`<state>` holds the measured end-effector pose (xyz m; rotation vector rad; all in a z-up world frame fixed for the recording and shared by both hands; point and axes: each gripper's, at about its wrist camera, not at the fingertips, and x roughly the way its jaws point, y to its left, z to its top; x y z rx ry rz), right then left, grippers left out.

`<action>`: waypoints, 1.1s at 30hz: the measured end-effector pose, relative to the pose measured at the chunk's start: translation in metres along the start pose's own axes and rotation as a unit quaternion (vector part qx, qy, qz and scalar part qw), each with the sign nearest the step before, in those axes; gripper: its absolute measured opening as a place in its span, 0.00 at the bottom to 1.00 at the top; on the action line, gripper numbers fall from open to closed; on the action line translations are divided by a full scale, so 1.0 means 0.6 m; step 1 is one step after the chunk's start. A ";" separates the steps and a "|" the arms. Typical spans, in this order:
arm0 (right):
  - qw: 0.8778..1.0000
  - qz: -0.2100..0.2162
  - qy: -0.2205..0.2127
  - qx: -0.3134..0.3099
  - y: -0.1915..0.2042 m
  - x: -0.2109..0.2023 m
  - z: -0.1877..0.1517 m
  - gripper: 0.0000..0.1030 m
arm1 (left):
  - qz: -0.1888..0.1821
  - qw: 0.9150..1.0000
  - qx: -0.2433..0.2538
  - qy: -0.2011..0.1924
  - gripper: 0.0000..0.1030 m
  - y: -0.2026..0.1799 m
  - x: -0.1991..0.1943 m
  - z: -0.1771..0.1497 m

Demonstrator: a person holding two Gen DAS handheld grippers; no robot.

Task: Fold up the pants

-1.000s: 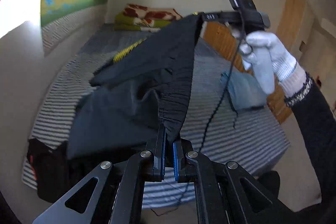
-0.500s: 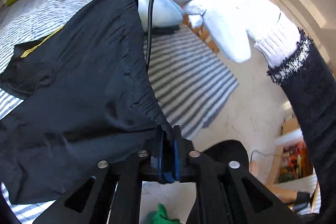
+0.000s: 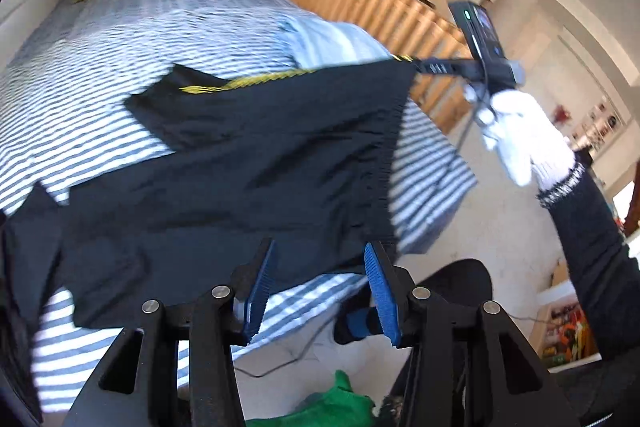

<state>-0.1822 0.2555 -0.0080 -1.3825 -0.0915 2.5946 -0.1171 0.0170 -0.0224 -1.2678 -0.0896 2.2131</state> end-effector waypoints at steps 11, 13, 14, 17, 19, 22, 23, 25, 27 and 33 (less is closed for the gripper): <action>0.997 -0.015 0.074 -0.020 0.027 0.069 -0.103 0.35 | 0.072 0.994 -0.080 -0.034 0.51 0.216 -0.035 0.074; 0.998 -0.012 0.067 -0.005 0.025 0.085 -0.124 0.35 | 0.076 0.992 -0.098 -0.020 0.56 0.256 0.008 0.121; 0.998 -0.015 0.062 0.003 0.023 0.094 -0.131 0.36 | 0.081 0.991 -0.104 -0.011 0.57 0.278 0.035 0.148; 0.998 -0.018 0.058 0.027 0.013 0.122 -0.146 0.36 | 0.096 0.989 -0.113 0.008 0.65 0.331 0.124 0.224; 0.998 -0.025 0.047 0.046 0.006 0.136 -0.152 0.36 | 0.103 0.986 -0.133 0.023 0.69 0.367 0.207 0.268; 0.995 -0.012 0.027 0.091 -0.005 0.154 -0.155 0.36 | 0.121 0.977 -0.171 0.049 0.70 0.430 0.324 0.313; 0.994 -0.005 0.020 0.104 -0.007 0.160 -0.154 0.36 | 0.126 0.973 -0.187 0.059 0.70 0.450 0.357 0.320; 0.992 0.012 0.011 0.126 -0.006 0.172 -0.154 0.36 | 0.122 0.966 -0.217 0.074 0.69 0.486 0.411 0.332; 0.988 0.031 0.003 0.148 -0.005 0.185 -0.153 0.36 | 0.124 0.962 -0.230 0.077 0.53 0.504 0.447 0.336; 0.981 0.067 0.010 0.180 -0.001 0.240 -0.151 0.36 | 0.157 0.966 -0.203 0.039 0.02 0.519 0.440 0.331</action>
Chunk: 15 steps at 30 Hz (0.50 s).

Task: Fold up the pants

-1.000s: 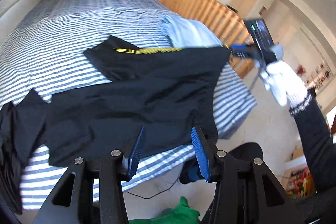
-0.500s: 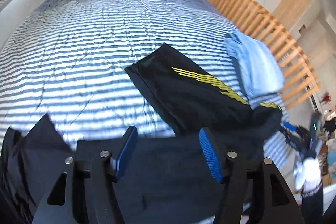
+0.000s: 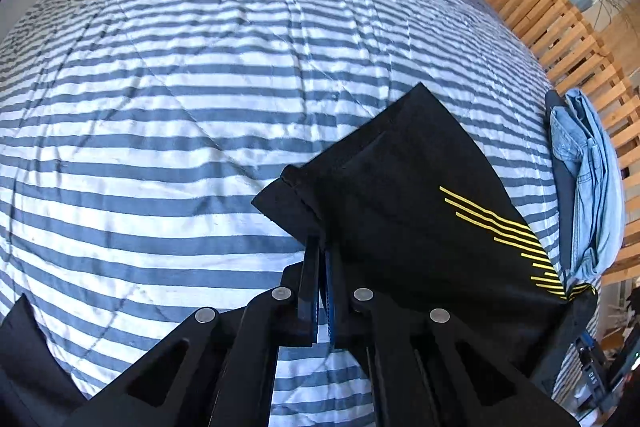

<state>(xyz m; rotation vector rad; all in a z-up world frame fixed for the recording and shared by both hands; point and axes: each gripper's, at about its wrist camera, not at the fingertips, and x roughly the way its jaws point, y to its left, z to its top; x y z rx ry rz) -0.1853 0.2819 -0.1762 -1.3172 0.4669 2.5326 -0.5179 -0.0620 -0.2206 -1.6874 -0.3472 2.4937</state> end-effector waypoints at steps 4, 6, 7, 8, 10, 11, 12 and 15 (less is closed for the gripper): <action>0.999 0.053 0.004 0.002 0.017 0.007 0.013 0.36 | 0.059 0.996 -0.047 -0.044 0.02 0.100 -0.055 -0.024; 0.996 0.089 0.011 -0.006 0.036 0.008 0.016 0.36 | 0.085 0.994 -0.059 -0.034 0.08 0.142 -0.060 -0.032; 0.994 0.104 0.015 -0.010 0.049 0.009 0.017 0.36 | 0.088 0.994 -0.064 -0.023 0.28 0.157 -0.061 -0.030; 0.993 0.117 0.017 -0.016 0.062 0.010 0.020 0.36 | 0.084 0.994 -0.069 -0.024 0.46 0.167 -0.068 -0.028; 0.992 0.125 0.019 -0.023 0.084 0.016 0.026 0.36 | 0.081 0.993 -0.064 -0.056 0.49 0.170 -0.091 -0.012; 0.991 0.127 0.020 -0.023 0.093 0.020 0.031 0.37 | 0.076 0.992 -0.063 -0.074 0.53 0.168 -0.104 -0.001; 0.991 0.128 0.023 -0.021 0.101 0.025 0.037 0.38 | 0.067 0.993 -0.062 -0.081 0.57 0.162 -0.107 0.012; 0.992 0.127 0.023 -0.001 0.111 0.036 0.056 0.43 | 0.008 0.998 -0.044 -0.054 0.75 0.124 -0.068 0.066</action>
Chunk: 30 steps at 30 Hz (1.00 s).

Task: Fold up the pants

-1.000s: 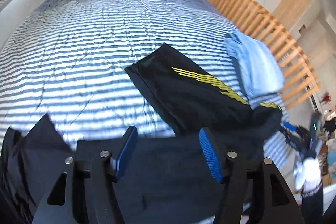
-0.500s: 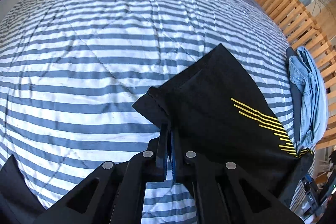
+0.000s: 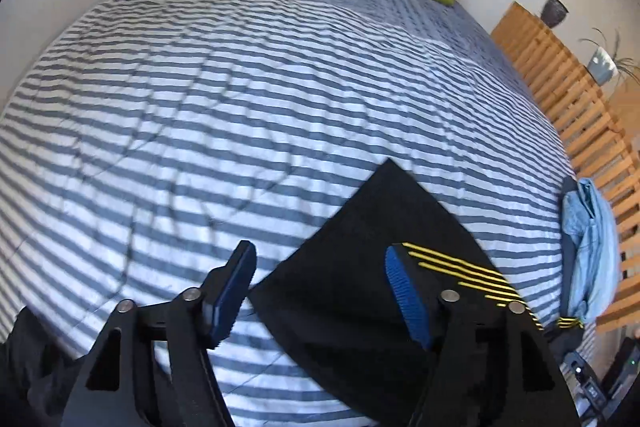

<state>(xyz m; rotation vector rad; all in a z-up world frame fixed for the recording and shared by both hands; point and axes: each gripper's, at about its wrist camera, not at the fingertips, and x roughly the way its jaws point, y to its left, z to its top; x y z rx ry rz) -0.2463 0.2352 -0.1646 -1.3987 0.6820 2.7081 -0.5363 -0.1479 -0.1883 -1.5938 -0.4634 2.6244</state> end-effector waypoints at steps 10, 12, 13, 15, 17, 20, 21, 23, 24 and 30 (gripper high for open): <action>0.998 -0.002 0.020 0.053 -0.029 0.040 0.034 0.47 | -0.004 0.998 0.006 0.064 0.79 -0.081 0.176 0.054; 0.998 -0.005 0.019 0.052 -0.031 0.043 0.041 0.47 | -0.001 0.999 0.019 0.044 0.78 -0.099 0.181 0.055; 0.998 -0.009 0.018 0.051 -0.029 0.045 0.043 0.47 | 0.003 0.999 0.033 0.043 0.57 -0.111 0.186 0.053; 0.999 -0.005 0.016 0.051 -0.026 0.047 0.046 0.46 | 0.036 0.997 0.060 0.038 0.04 -0.126 0.191 0.050; 0.999 -0.002 0.013 0.046 -0.018 0.050 0.045 0.20 | 0.023 0.998 0.047 0.033 0.02 -0.118 0.181 0.051; 1.000 0.000 0.004 0.025 0.005 0.042 0.041 0.04 | 0.010 1.000 0.021 0.012 0.02 -0.094 0.144 0.055; 1.000 -0.005 -0.010 0.013 0.015 0.032 0.039 0.04 | 0.006 1.000 0.015 0.002 0.02 -0.080 0.122 0.057; 0.999 0.006 -0.033 -0.004 0.034 0.008 0.040 0.04 | 0.001 1.000 0.004 -0.025 0.02 -0.055 0.070 0.066; 0.999 0.023 -0.044 -0.013 0.044 -0.006 0.041 0.04 | -0.002 0.999 0.001 -0.037 0.02 -0.040 0.036 0.071; 0.986 0.000 -0.116 -0.116 0.128 -0.048 0.080 0.03 | 0.011 0.993 -0.039 -0.108 0.02 0.041 -0.101 0.138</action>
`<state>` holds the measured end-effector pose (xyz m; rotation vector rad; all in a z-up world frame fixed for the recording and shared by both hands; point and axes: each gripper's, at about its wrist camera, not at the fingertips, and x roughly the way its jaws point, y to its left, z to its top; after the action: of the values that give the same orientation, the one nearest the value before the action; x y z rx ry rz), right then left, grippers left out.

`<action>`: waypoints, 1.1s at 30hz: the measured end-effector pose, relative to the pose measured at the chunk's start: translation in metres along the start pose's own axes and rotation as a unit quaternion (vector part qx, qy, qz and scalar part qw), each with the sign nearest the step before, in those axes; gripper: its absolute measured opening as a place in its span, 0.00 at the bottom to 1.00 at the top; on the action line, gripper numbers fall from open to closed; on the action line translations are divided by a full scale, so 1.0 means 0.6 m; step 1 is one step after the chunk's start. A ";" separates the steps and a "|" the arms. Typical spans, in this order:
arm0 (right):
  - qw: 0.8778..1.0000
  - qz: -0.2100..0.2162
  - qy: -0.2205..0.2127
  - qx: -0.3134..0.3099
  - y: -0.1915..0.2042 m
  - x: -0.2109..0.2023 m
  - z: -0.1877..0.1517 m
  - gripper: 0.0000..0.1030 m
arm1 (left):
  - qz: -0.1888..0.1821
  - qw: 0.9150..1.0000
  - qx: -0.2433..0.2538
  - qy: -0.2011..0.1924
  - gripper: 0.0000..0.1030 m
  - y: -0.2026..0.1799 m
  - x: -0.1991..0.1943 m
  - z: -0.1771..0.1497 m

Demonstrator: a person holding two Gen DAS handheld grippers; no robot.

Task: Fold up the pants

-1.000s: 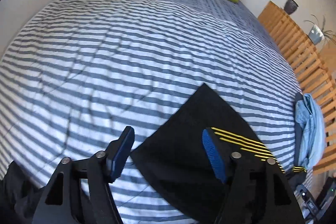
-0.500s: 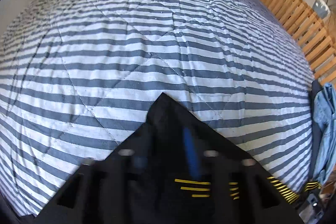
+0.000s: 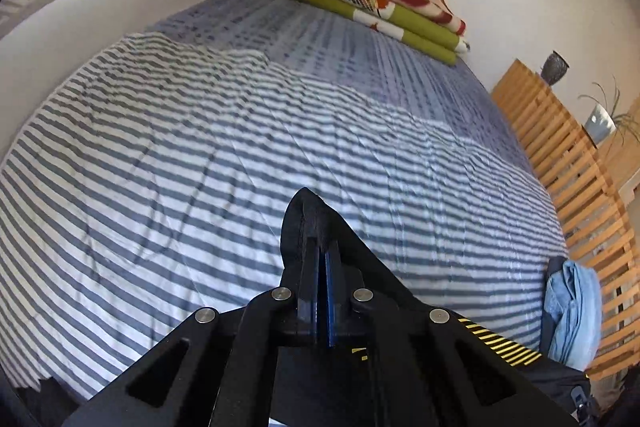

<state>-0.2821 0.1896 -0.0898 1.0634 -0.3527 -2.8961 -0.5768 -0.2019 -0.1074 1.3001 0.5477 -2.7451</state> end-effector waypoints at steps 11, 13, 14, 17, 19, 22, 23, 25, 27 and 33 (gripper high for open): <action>0.990 -0.058 0.123 -0.033 -0.003 0.103 0.031 0.22 | 0.022 0.999 0.021 0.030 0.36 0.026 -0.020 0.010; 0.990 -0.035 0.131 -0.027 -0.007 0.068 0.014 0.22 | 0.013 0.999 0.038 0.033 0.36 0.035 -0.063 -0.023; 0.990 -0.028 0.135 -0.025 -0.009 0.051 0.002 0.23 | 0.009 0.998 0.049 0.037 0.39 0.040 -0.087 -0.044; 0.986 -0.011 0.162 -0.025 0.003 0.005 -0.044 0.23 | 0.006 0.996 0.069 0.048 0.45 0.073 -0.159 -0.117; 0.985 -0.010 0.173 -0.022 0.011 -0.030 -0.086 0.25 | 0.008 0.995 0.078 0.067 0.46 0.102 -0.199 -0.177; 0.982 -0.007 0.190 -0.009 0.023 -0.072 -0.158 0.29 | 0.002 0.992 0.073 0.101 0.51 0.150 -0.243 -0.274; 0.981 -0.009 0.195 -0.002 0.025 -0.082 -0.180 0.30 | -0.001 0.991 0.070 0.114 0.52 0.163 -0.252 -0.306; 0.979 -0.011 0.203 0.009 0.026 -0.098 -0.217 0.31 | -0.008 0.988 0.063 0.138 0.53 0.183 -0.259 -0.368; 0.978 -0.007 0.206 0.027 0.029 -0.106 -0.243 0.34 | -0.023 0.984 0.057 0.169 0.53 0.194 -0.255 -0.430; 0.978 -0.006 0.204 0.048 0.037 -0.109 -0.292 0.43 | -0.054 0.972 0.058 0.223 0.55 0.177 -0.241 -0.556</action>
<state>-0.1205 0.1401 -0.1729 1.6341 -0.4666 -2.5978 -0.2162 -0.2029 -0.2228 1.9937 0.4985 -2.5974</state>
